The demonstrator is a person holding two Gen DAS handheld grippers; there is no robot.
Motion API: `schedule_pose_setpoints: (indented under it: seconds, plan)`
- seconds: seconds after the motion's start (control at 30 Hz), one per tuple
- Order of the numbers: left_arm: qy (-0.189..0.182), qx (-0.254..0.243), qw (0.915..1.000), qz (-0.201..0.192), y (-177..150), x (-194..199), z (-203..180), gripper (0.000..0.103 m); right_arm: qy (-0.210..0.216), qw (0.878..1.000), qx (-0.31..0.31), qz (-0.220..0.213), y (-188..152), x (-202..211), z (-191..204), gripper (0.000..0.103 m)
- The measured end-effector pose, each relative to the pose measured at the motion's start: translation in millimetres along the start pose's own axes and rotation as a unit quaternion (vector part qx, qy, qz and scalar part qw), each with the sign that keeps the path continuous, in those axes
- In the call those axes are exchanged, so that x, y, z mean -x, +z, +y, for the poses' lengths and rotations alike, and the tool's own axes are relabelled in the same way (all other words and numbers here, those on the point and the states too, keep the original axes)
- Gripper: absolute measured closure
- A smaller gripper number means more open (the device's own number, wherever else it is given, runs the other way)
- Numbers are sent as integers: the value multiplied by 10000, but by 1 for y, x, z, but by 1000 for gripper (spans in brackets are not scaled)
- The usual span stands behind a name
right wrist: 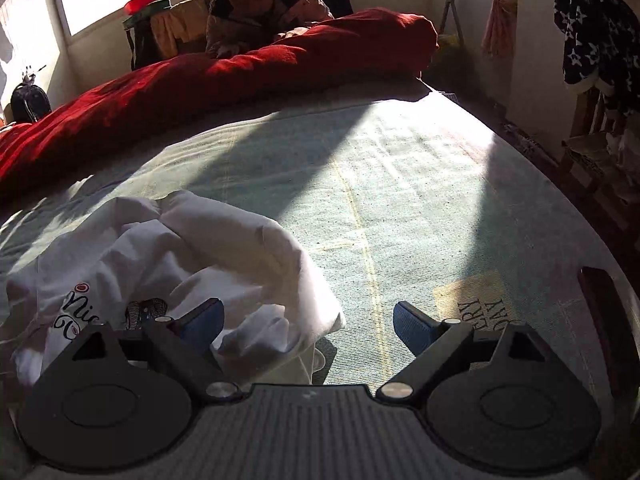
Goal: Fold clothes
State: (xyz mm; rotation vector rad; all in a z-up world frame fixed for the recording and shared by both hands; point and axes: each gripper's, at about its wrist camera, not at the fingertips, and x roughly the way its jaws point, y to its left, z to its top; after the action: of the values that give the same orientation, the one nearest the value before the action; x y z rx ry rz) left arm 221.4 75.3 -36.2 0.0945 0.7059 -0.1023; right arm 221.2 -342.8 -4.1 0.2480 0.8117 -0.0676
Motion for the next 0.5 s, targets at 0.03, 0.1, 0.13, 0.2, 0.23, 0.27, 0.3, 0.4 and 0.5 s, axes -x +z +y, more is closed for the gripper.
schedule_pose_setpoints:
  seconds: [0.03, 0.1, 0.13, 0.2, 0.23, 0.27, 0.3, 0.4, 0.5]
  plan:
    - [-12, -10, 10000, -19, 1, 2, -1, 24, 139, 9999, -68, 0, -1, 3, 1, 9]
    - [40, -61, 9999, -104, 2, 6, -4, 25, 322, 9994, -162, -7, -2, 8, 2, 9]
    - [68, -101, 9998, -133, 2, 8, -6, 26, 368, 9991, -207, -23, -3, 11, 3, 9]
    - [103, -178, 9996, -170, 4, 9, -7, 28, 401, 9988, -265, -20, -4, 14, 1, 9]
    - [128, -209, 9995, -198, 5, 9, -8, 32, 433, 9987, -282, -8, -4, 14, 1, 9]
    - [153, -239, 9993, -226, 6, 9, -9, 35, 468, 9984, -309, -5, -4, 14, 0, 9]
    - [158, -267, 9993, -213, 7, 8, -9, 41, 489, 9983, -324, -8, -4, 14, 0, 10]
    - [103, -352, 9992, -135, 11, 1, -12, 41, 504, 9982, -338, 4, -3, 11, -4, 15]
    - [-8, -543, 9984, -141, 15, -6, -21, 41, 529, 9978, -380, 96, 4, 2, -7, 22]
